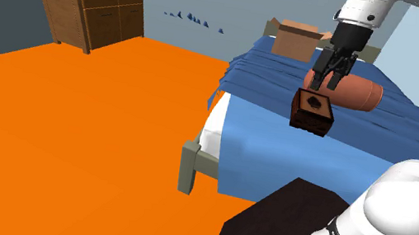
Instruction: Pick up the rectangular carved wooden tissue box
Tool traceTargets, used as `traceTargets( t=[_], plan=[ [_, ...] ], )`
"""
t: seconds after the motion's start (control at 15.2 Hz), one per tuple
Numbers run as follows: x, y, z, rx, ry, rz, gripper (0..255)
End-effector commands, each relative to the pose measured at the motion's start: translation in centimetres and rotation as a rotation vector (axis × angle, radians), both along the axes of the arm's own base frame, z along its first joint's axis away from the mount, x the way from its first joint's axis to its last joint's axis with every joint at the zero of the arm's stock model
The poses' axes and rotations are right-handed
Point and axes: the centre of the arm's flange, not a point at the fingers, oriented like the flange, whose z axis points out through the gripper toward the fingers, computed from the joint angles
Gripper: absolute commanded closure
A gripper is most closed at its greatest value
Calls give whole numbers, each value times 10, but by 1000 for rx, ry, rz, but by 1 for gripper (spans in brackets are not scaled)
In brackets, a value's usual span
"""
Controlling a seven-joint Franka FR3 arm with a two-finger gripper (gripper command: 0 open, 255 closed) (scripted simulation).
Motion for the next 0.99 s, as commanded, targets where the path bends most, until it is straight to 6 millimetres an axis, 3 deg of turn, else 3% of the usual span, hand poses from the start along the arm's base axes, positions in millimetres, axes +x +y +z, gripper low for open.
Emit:
traceTargets(
  t=[0.0, 0.92],
  plan=[
    [0, 0, 0, 0, 0, 0, 0],
    [98, -119, -84, -49, -18, -265, 0]
  ],
)
